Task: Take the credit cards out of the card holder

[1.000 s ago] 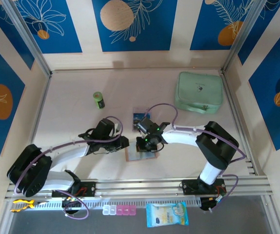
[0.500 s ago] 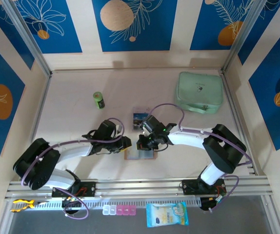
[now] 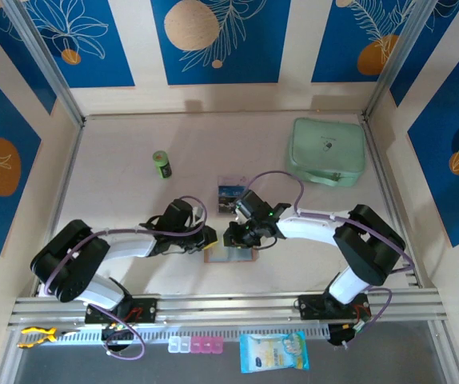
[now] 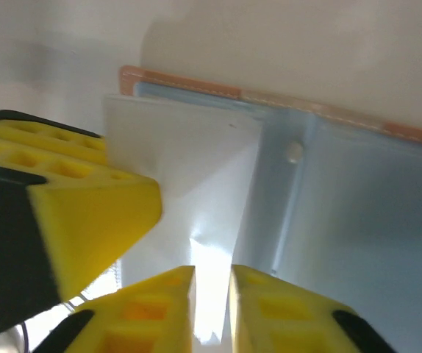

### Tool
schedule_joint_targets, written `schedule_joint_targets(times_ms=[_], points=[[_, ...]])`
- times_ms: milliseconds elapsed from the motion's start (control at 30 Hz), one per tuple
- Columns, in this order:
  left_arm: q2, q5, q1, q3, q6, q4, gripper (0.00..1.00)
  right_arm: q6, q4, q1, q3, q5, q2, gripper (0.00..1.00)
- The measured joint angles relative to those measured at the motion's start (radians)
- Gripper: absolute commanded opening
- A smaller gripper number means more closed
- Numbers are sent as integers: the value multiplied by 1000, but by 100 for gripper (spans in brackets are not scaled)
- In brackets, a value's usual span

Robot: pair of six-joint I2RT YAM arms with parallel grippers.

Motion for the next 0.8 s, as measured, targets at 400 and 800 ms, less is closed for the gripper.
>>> schedule_joint_targets(times_ms=[400, 800], points=[[0, 11, -27, 77, 4, -25, 19, -21, -106, -2, 1, 67, -111, 14], [28, 15, -49, 108, 4, -55, 24, 33, 29, -2, -64, -37, -63, 9]])
